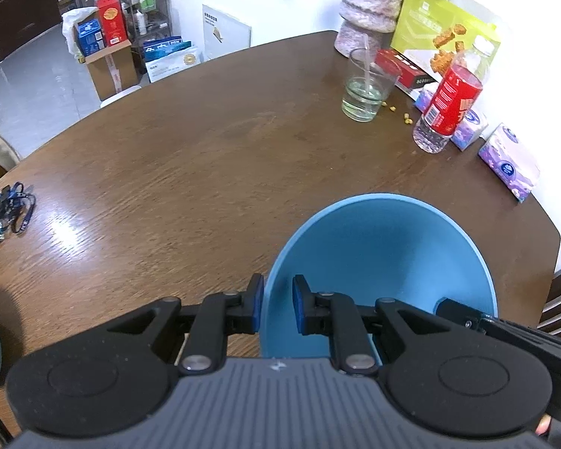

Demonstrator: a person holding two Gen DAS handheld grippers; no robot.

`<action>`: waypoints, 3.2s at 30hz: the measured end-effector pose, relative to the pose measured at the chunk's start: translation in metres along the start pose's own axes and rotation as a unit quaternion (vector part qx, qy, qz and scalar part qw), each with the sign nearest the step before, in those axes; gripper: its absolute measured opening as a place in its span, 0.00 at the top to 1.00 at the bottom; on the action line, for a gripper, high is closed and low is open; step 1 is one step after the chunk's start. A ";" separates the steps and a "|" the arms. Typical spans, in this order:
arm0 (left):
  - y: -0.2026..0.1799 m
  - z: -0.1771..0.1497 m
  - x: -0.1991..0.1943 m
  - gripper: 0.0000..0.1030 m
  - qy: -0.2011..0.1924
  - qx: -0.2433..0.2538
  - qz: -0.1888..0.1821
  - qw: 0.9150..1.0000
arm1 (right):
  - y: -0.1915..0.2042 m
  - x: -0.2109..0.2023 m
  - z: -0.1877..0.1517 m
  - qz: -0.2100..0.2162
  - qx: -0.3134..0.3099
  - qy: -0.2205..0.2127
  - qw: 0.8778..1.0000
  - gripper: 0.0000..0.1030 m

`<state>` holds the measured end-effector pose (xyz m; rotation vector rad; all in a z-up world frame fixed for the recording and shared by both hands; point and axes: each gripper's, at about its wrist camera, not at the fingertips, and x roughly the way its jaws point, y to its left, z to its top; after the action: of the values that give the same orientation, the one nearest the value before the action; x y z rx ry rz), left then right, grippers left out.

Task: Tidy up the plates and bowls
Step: 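Lower the left gripper's blue bowl onto a placed bowl while the right gripper lowers its bowl, then open the left gripper while the right gripper opens, releasing the stacked bowls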

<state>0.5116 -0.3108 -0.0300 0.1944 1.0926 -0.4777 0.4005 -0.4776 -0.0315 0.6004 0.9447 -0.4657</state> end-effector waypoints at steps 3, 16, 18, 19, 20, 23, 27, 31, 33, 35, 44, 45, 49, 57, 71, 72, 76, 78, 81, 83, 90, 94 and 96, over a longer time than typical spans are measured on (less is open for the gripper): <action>-0.006 0.001 0.004 0.83 0.002 0.003 -0.005 1.000 | -0.007 0.003 0.003 -0.004 0.004 0.000 1.000 0.94; -0.026 0.007 0.026 0.83 0.010 0.010 -0.019 1.000 | -0.020 0.015 0.010 -0.033 -0.013 -0.005 0.999 0.94; -0.029 0.006 0.029 0.83 0.008 0.013 -0.019 1.000 | -0.022 0.018 0.011 -0.036 -0.018 -0.006 0.999 0.94; -0.029 0.006 0.030 0.83 0.007 0.014 -0.018 1.000 | -0.022 0.019 0.011 -0.039 -0.023 -0.008 0.999 0.94; -0.030 0.005 0.031 0.83 0.007 0.015 -0.017 1.000 | -0.022 0.020 0.011 -0.041 -0.027 -0.010 0.999 0.94; -0.030 0.003 0.036 0.83 0.009 0.015 -0.015 1.000 | -0.022 0.023 0.010 -0.043 -0.041 -0.015 0.998 0.94; -0.032 0.001 0.043 0.83 0.012 0.017 -0.010 1.000 | -0.022 0.028 0.008 -0.046 -0.052 -0.019 0.997 0.94; -0.032 0.000 0.048 0.83 0.011 0.017 -0.007 1.000 | -0.020 0.031 0.006 -0.047 -0.069 -0.029 0.996 0.94; -0.032 0.000 0.050 0.83 0.012 0.016 -0.005 1.000 | -0.019 0.033 0.006 -0.049 -0.077 -0.032 0.995 0.94; -0.032 0.000 0.054 0.83 0.014 0.015 -0.003 1.000 | -0.018 0.035 0.005 -0.052 -0.085 -0.034 0.994 0.94; -0.036 -0.003 0.061 0.83 0.015 0.018 0.002 1.000 | -0.018 0.044 0.001 -0.057 -0.104 -0.032 0.992 0.93; -0.036 -0.003 0.062 0.83 0.015 0.019 0.002 1.000 | -0.019 0.045 0.001 -0.056 -0.104 -0.030 0.993 0.93; -0.038 -0.004 0.064 0.83 0.015 0.021 0.006 1.000 | -0.020 0.048 -0.001 -0.056 -0.108 -0.032 0.992 0.93; -0.040 -0.005 0.066 0.83 0.017 0.024 0.009 1.000 | -0.019 0.049 -0.001 -0.058 -0.115 -0.036 0.991 0.91; -0.028 -0.007 0.065 0.76 0.017 0.006 0.019 1.000 | -0.028 0.049 0.003 -0.044 -0.099 -0.034 0.994 0.66; -0.028 -0.007 0.065 0.75 0.016 0.006 0.019 1.000 | -0.029 0.048 0.003 -0.043 -0.098 -0.035 0.994 0.66; -0.028 -0.007 0.061 0.58 0.012 0.005 0.017 1.000 | -0.032 0.047 0.003 -0.040 -0.091 -0.034 0.994 0.56; -0.028 -0.008 0.058 0.44 0.008 0.003 0.018 1.000 | -0.033 0.046 0.003 -0.039 -0.088 -0.033 0.995 0.45; -0.026 -0.008 0.053 0.23 0.001 -0.006 0.024 1.000 | -0.033 0.044 0.003 -0.037 -0.087 -0.035 0.995 0.24; -0.023 -0.008 0.050 0.18 -0.003 -0.009 0.029 1.000 | -0.033 0.041 0.003 -0.040 -0.085 -0.036 0.995 0.17; -0.007 -0.012 0.041 0.00 -0.013 -0.032 0.038 0.999 | -0.040 0.036 0.003 -0.032 -0.071 -0.030 0.997 0.00; -0.002 -0.015 0.035 0.00 -0.016 -0.036 0.044 0.998 | -0.040 0.032 0.000 -0.030 -0.070 -0.029 0.997 0.00; 0.000 -0.017 0.031 0.00 -0.018 -0.038 0.046 0.998 | -0.040 0.029 -0.002 -0.029 -0.069 -0.030 0.997 0.00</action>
<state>0.5094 -0.3130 -0.0657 0.1678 1.0596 -0.3548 0.3900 -0.5093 -0.0676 0.4325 0.9299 -0.4633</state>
